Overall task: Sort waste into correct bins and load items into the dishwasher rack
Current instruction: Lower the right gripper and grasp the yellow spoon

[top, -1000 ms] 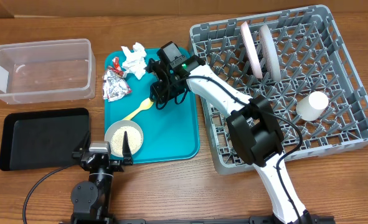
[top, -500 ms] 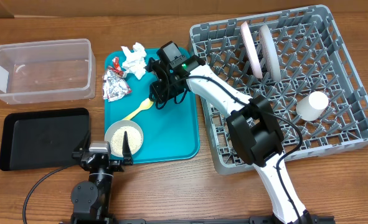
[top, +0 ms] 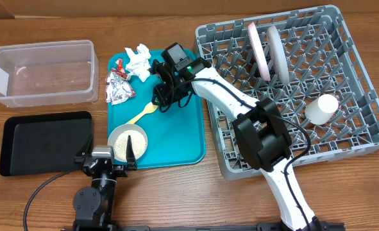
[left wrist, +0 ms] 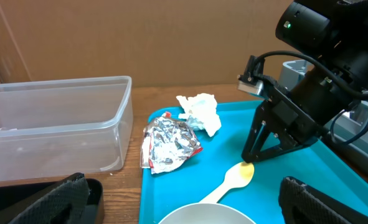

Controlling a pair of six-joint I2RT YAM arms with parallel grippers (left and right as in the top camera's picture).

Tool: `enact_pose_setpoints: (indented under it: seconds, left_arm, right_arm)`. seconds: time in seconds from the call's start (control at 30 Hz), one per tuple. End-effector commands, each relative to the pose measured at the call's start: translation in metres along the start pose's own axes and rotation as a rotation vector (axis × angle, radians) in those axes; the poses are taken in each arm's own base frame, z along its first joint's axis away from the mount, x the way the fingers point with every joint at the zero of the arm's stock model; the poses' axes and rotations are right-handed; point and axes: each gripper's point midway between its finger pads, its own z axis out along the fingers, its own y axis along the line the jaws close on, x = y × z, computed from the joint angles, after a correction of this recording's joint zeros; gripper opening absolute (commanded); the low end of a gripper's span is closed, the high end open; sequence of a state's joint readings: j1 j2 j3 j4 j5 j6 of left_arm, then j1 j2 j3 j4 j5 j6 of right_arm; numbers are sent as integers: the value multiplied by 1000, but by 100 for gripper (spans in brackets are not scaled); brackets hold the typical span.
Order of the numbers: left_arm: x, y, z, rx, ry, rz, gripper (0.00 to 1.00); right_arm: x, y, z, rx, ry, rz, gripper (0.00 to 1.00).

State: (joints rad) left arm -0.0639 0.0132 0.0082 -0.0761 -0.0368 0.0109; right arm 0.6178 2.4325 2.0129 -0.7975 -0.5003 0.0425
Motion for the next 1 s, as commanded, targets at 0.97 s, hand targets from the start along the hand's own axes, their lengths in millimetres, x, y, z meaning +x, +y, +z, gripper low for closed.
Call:
enact_pose_setpoints:
  seconds: [0.97]
  left_arm:
    - [-1,0,0,1,-7,8,100]
  right_arm:
    - [23,-14,30,30,72,34,20]
